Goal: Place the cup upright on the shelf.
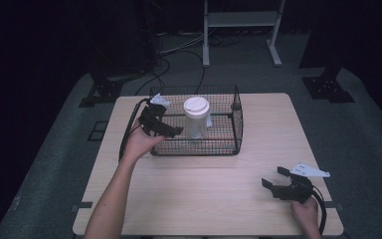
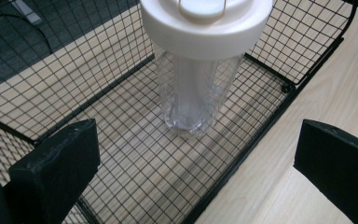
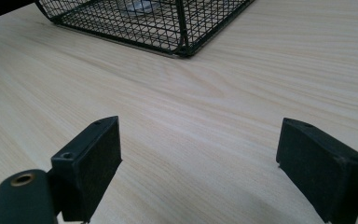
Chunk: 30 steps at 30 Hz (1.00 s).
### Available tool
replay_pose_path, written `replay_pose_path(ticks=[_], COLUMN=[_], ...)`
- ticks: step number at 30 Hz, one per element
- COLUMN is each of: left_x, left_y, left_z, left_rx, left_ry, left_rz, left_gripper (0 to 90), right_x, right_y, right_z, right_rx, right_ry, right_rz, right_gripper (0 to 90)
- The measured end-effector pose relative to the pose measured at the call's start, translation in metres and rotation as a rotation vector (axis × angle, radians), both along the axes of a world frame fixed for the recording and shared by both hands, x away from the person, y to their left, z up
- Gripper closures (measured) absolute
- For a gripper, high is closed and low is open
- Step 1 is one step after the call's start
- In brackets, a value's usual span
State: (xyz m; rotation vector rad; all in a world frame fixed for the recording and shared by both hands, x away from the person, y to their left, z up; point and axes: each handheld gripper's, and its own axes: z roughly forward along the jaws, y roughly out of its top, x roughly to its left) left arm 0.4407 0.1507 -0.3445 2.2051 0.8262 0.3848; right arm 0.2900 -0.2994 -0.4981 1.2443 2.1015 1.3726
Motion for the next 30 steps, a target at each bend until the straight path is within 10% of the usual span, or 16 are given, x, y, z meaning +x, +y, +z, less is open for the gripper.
replay_pose_path(ticks=[30], left_x=[-0.048], left_y=[0.025], left_z=[-0.016], left_rx=[-0.064], left_ry=[-0.027], left_rz=[-0.023], left_gripper=[0.0], right_x=[0.0], right_y=[0.001], right_z=[0.0], right_rx=[-0.018], right_ry=[0.0], right_rz=[-0.006], right_gripper=[12.9])
